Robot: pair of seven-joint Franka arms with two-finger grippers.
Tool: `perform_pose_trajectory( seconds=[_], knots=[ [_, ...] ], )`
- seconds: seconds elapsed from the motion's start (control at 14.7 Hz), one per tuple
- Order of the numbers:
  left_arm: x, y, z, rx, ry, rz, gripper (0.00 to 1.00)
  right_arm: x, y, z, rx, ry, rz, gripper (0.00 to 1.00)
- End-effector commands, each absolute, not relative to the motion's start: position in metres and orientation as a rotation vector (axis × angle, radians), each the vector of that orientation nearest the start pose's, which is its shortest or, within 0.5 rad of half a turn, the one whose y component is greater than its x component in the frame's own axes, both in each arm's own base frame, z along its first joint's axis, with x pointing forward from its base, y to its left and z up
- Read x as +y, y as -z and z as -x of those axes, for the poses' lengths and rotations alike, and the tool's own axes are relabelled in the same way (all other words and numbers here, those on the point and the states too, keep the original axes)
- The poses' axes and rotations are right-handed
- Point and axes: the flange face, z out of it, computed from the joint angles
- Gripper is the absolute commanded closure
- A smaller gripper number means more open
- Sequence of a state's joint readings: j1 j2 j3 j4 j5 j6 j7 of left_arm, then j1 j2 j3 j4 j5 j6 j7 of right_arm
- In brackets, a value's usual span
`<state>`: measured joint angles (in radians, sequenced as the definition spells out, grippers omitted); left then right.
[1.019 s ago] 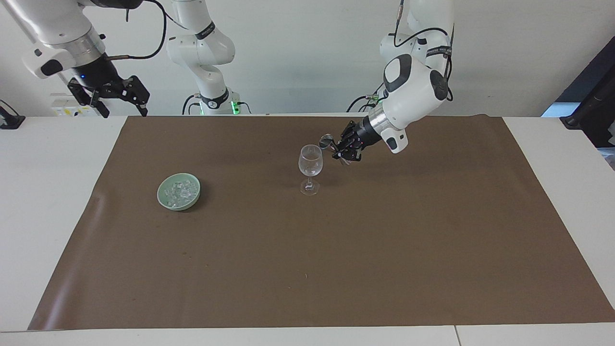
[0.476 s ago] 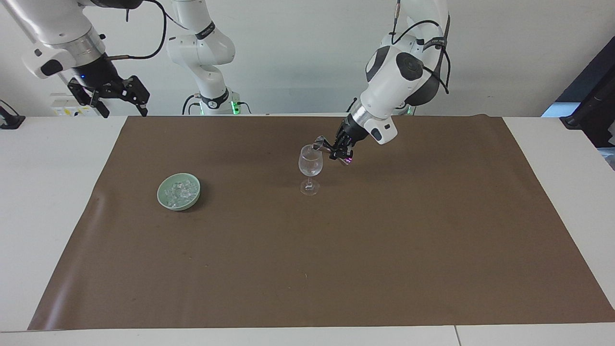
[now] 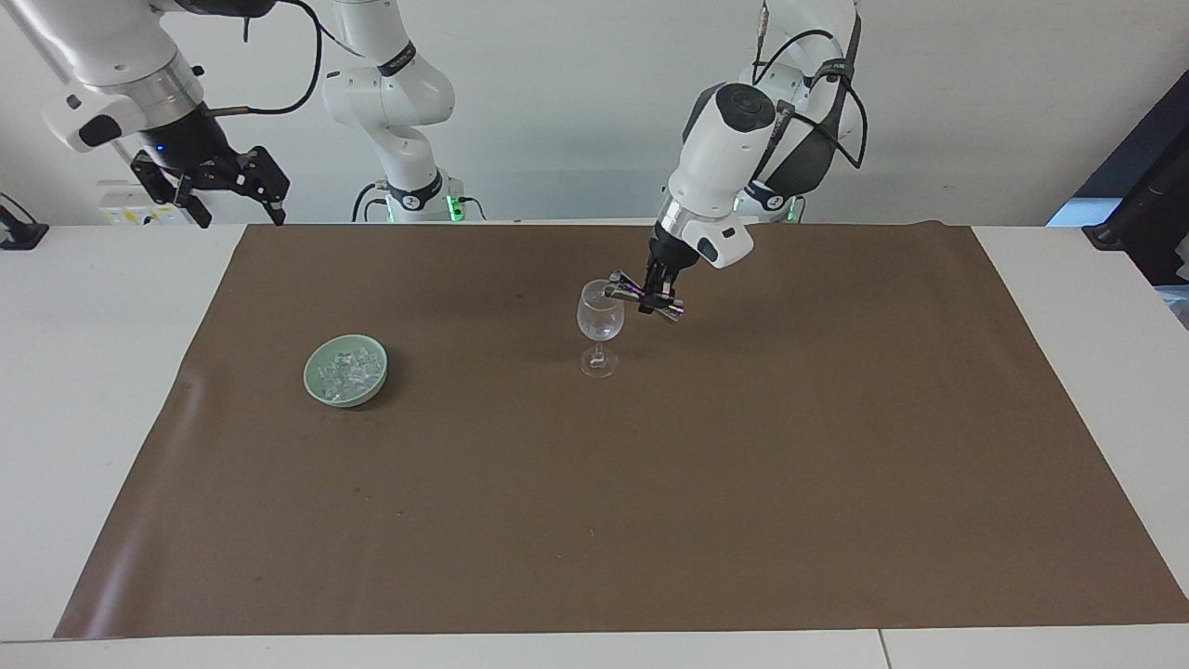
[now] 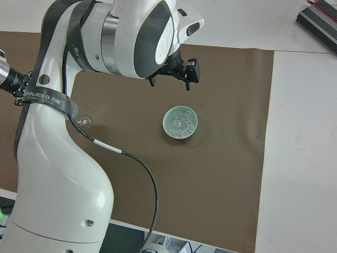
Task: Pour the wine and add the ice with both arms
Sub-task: 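Tilt the jigger over the clear glass with the left gripper to pour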
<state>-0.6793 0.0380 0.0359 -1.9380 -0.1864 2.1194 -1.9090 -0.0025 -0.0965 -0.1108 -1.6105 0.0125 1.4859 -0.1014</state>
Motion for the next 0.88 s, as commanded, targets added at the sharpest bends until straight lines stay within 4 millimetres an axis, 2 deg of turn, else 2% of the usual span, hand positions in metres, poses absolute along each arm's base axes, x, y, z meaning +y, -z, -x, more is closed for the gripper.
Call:
perform_pose_trajectory(
  seconds=[0.0,0.14,0.27,0.41,0.75,0.82],
  knots=[
    [-0.369,-0.489,-0.461,-2.037,-0.126,2.570,1.00,-0.061,-0.649,-0.506,0.044,-0.044,3.108,0.00],
    [-0.372,-0.496,-0.462,-2.006,-0.067,2.561,1.00,-0.059,-0.649,-0.507,0.037,-0.044,3.108,0.00],
    [-0.383,-0.496,-0.452,-1.944,0.030,2.582,1.00,-0.060,-0.649,-0.507,0.040,-0.044,3.108,0.00],
    [-0.385,-0.497,-0.451,-1.949,0.095,2.569,1.00,-0.059,-0.649,-0.506,0.037,-0.046,3.108,0.00],
    [-0.398,-0.499,-0.442,-1.860,0.342,2.599,1.00,-0.053,-0.642,-0.507,-0.074,-0.009,3.106,0.00],
    [-0.405,-0.499,-0.435,-1.839,0.389,2.605,1.00,-0.049,-0.637,-0.507,-0.087,0.001,3.106,0.00]
  ],
)
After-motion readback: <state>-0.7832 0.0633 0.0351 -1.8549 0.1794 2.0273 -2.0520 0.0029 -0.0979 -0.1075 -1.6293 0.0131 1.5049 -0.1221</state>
